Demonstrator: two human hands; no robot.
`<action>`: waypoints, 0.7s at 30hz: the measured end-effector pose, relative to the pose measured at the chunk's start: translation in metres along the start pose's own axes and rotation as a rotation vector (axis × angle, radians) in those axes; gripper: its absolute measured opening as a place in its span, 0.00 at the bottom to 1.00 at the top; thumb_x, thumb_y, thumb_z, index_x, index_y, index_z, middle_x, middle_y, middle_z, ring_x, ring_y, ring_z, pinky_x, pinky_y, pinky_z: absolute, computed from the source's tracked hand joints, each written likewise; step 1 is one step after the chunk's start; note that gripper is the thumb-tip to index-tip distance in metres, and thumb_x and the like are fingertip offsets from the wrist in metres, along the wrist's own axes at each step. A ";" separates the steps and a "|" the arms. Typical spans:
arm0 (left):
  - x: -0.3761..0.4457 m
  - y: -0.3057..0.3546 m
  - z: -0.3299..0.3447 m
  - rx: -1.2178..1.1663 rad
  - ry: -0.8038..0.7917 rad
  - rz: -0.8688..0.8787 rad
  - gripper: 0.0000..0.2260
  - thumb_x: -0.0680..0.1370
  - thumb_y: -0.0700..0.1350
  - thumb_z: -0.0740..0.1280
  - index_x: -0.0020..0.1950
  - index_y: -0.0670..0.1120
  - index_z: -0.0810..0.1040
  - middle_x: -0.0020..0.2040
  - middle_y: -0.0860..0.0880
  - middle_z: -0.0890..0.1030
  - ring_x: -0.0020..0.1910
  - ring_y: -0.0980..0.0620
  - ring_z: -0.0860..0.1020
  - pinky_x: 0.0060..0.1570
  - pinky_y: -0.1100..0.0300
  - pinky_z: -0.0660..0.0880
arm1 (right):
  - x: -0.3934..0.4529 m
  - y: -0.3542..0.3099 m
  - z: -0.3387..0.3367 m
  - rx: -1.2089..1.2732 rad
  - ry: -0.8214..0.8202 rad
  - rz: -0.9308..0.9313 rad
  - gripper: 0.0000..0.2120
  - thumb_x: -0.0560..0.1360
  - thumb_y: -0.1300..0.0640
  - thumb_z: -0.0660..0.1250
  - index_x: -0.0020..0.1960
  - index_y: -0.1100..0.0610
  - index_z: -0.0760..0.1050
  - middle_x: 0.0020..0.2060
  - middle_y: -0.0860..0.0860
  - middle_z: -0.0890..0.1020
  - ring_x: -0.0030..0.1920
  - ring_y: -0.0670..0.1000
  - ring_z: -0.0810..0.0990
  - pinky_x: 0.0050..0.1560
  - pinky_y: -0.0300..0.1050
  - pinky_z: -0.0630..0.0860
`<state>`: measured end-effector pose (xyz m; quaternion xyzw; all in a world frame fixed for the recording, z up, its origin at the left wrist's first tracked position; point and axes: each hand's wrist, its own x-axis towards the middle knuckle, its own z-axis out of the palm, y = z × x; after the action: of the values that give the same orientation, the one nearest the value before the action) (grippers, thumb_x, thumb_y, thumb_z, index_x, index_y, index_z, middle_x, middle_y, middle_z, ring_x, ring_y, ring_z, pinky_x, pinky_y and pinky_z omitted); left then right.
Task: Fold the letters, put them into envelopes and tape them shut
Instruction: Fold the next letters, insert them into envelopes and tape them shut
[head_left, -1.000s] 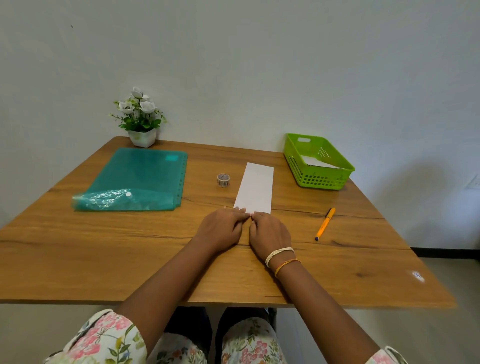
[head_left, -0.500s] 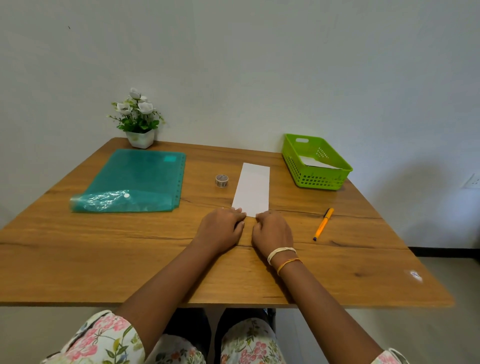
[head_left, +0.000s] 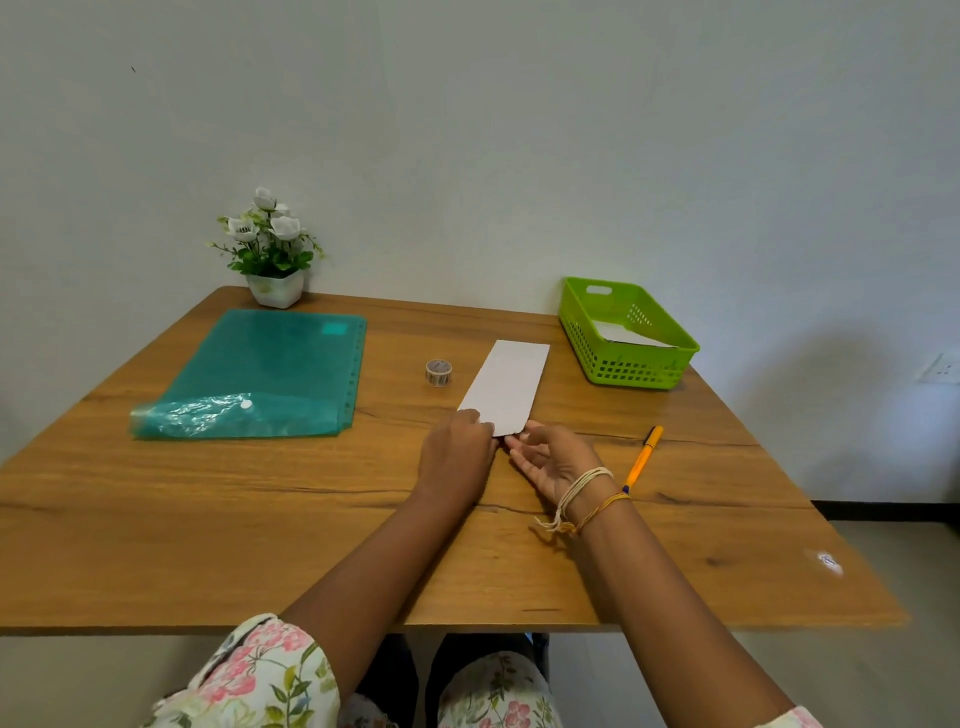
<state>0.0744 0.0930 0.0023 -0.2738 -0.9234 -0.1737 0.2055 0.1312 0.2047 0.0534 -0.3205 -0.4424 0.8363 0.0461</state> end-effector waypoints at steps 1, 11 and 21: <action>0.000 0.000 0.000 -0.019 0.012 -0.002 0.11 0.80 0.47 0.61 0.54 0.47 0.82 0.52 0.47 0.81 0.47 0.48 0.78 0.40 0.57 0.72 | 0.000 0.001 -0.001 -0.009 -0.019 0.004 0.19 0.75 0.73 0.54 0.64 0.66 0.70 0.48 0.58 0.78 0.50 0.54 0.80 0.56 0.46 0.75; 0.006 -0.021 -0.035 -0.872 0.218 -0.410 0.07 0.78 0.40 0.67 0.51 0.47 0.83 0.39 0.55 0.81 0.39 0.61 0.78 0.39 0.64 0.76 | 0.018 0.008 0.006 -0.297 0.173 -0.329 0.11 0.74 0.66 0.63 0.56 0.62 0.74 0.41 0.56 0.79 0.37 0.52 0.78 0.40 0.47 0.76; 0.004 -0.080 -0.066 -1.292 -0.140 -0.934 0.05 0.79 0.38 0.66 0.52 0.38 0.78 0.46 0.40 0.84 0.41 0.48 0.84 0.32 0.59 0.80 | 0.009 0.023 0.008 -1.147 0.267 -0.902 0.19 0.75 0.59 0.64 0.65 0.56 0.72 0.65 0.53 0.73 0.65 0.53 0.71 0.64 0.45 0.69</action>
<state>0.0433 0.0030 0.0438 0.0659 -0.6699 -0.7249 -0.1461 0.1241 0.1882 0.0350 -0.1805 -0.8891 0.3276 0.2637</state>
